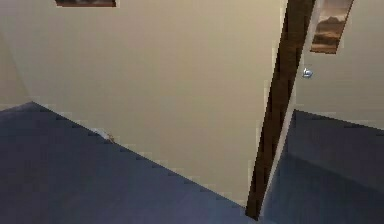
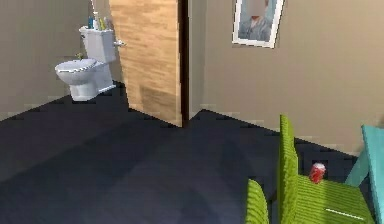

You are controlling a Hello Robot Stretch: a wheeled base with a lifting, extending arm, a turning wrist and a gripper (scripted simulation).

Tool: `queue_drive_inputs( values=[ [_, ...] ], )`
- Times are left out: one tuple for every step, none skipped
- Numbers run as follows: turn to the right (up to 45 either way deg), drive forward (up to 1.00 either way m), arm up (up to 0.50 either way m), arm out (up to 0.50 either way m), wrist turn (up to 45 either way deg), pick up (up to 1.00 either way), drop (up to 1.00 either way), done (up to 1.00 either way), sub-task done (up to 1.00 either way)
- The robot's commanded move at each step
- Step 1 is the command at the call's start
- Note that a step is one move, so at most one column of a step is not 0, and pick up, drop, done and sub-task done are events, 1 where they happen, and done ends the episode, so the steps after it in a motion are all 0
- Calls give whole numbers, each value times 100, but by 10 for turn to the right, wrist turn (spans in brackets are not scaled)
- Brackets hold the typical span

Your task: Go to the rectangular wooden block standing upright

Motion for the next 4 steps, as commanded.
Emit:
queue_drive_inputs(
  values=[
    [0,25,0,0,0,0,0,0,0],
    [-450,0,0,0,0,0,0,0,0],
    [-420,0,0,0,0,0,0,0,0],
    [0,100,0,0,0,0,0,0,0]
  ],
)
